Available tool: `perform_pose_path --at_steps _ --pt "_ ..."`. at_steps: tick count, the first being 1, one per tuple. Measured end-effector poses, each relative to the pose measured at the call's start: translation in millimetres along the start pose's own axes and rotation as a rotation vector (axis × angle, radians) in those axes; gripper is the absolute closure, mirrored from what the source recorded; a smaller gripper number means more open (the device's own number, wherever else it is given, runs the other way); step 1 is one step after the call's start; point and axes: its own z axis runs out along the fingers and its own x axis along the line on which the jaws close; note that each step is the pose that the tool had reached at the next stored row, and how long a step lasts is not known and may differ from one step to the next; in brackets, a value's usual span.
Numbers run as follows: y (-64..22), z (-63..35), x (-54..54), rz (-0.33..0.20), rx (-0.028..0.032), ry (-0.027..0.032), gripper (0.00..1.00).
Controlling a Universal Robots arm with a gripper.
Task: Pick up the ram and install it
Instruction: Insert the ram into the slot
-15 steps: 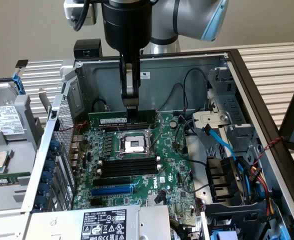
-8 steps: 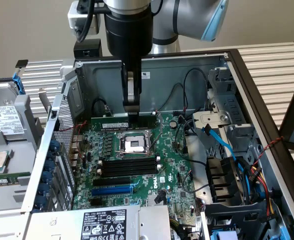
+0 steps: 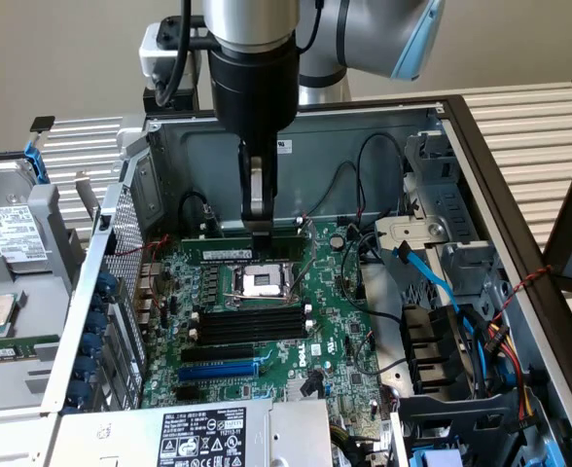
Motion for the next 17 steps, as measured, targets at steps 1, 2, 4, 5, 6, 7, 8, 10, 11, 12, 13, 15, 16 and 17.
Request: perform_pose_path --at_steps 1,2,4,5,6,7,8,10,11,12,13,15,16,17 --pt "0.0 1.8 0.0 0.001 0.0001 -0.0002 0.88" --pt "0.0 3.6 0.0 0.002 0.0001 -0.0002 0.88" --pt "0.0 7.4 -0.1 0.004 0.0002 -0.0002 0.88" --pt "-0.1 9.1 -0.1 0.005 0.0002 -0.0001 0.88" --pt "-0.1 11.0 -0.1 0.006 0.0002 -0.0002 0.88" --pt "-0.1 12.8 -0.2 0.006 0.0003 -0.0003 0.88" --pt "-0.1 14.6 -0.3 0.007 0.0003 -0.0003 0.88" --pt "-0.1 18.3 -0.5 0.008 0.0003 -0.0003 0.88" --pt "-0.1 20.1 -0.7 0.008 0.0003 -0.0002 0.88" --pt "-0.1 21.9 -1.0 0.009 0.0004 -0.0003 0.88" --pt "-0.1 23.7 -1.3 0.009 0.0003 -0.0003 0.88" --pt "-0.1 27.4 -2.1 0.01 0.0004 -0.0003 0.88" --pt "-0.1 29.2 -2.6 0.01 0.0003 -0.0003 0.88" --pt "-0.1 31.1 -3.2 0.01 0.0003 -0.0002 0.88"
